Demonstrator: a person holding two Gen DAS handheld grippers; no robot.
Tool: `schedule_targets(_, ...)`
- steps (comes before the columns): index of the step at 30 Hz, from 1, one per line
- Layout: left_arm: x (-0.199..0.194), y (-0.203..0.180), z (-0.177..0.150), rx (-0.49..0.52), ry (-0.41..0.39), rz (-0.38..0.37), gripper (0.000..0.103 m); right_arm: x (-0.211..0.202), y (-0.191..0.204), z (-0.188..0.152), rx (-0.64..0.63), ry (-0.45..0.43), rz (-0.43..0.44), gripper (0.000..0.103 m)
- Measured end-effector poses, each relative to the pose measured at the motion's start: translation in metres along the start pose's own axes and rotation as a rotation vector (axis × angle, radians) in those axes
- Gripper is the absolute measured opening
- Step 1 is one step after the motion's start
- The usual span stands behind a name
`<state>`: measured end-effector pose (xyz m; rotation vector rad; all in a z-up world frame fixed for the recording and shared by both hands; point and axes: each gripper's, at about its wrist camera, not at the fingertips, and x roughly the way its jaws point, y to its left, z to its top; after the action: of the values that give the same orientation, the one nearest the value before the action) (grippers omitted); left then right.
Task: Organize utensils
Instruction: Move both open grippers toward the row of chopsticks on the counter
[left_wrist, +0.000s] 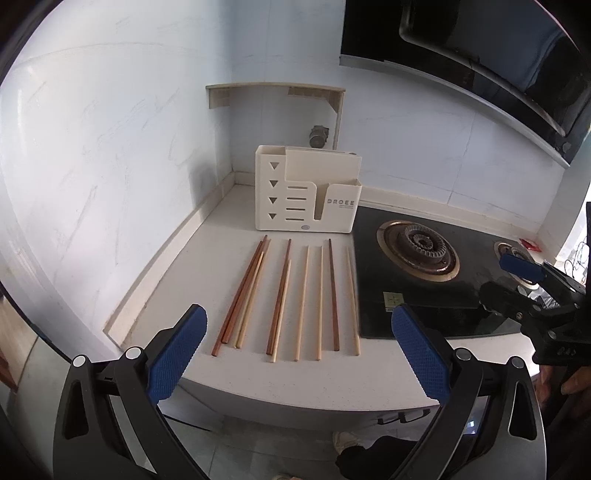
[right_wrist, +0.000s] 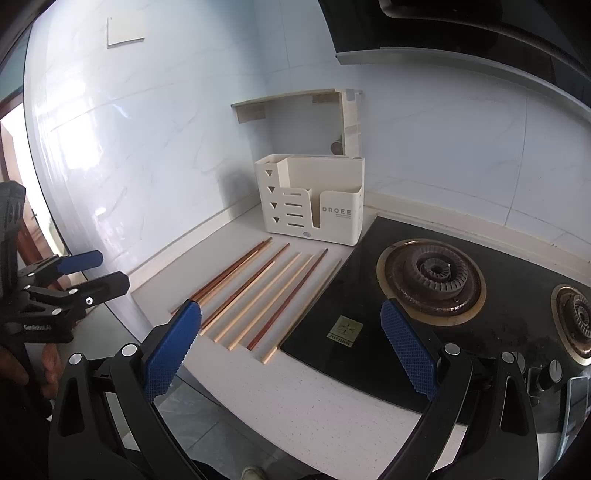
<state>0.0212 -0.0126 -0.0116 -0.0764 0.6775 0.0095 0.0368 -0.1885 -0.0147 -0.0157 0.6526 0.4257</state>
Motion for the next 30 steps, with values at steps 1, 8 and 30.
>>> schedule_targets(1, 0.001, 0.002, 0.001, -0.002, 0.001, -0.005, 0.098, 0.000, -0.001, 0.001, 0.003, 0.002, 0.003, 0.099)
schedule_targets(8, 0.002, 0.014, 0.001, -0.020, 0.006, -0.021, 0.098, -0.001, 0.002, -0.008, 0.013, 0.008, -0.030, 0.099)
schedule_targets(30, 0.004, 0.044, 0.000, -0.007, 0.038, -0.014, 0.098, 0.006, 0.024, -0.011, 0.031, 0.036, -0.067, 0.099)
